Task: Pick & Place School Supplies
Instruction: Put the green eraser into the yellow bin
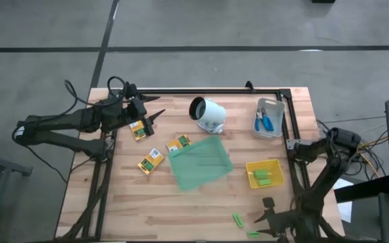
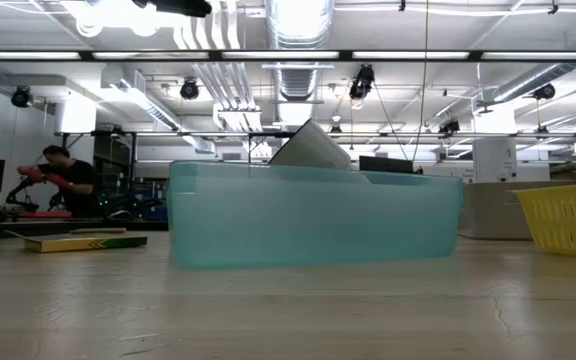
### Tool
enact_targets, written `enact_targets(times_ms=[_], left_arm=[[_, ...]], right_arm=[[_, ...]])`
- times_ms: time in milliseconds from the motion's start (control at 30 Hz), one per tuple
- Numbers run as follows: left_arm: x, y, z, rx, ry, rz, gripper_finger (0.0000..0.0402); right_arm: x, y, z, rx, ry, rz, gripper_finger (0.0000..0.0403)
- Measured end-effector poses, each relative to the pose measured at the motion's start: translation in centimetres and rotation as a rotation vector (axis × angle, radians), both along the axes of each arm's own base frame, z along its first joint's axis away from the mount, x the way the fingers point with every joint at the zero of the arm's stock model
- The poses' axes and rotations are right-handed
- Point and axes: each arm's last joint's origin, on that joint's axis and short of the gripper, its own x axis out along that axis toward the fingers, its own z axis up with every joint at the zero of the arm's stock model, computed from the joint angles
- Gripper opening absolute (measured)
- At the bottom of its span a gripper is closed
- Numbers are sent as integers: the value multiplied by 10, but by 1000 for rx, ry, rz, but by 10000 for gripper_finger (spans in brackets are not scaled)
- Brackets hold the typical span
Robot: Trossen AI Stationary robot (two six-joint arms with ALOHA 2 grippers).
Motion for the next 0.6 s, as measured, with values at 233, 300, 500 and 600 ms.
enact_targets(times_ms=[233,300,500,600], left_arm=[[0,0,-1,0,6,1,236],[0,0,-1,0,6,0,236],[0,0,-1,-1,14,0,236],[0,0,-1,-1,15,0,236]], right_arm=[[3,16,-11,14,19,-29,148],[2,19,-13,13,26,-22,148],[2,27,-22,6,55,-3,148],[2,29,-27,-8,58,-3,148]])
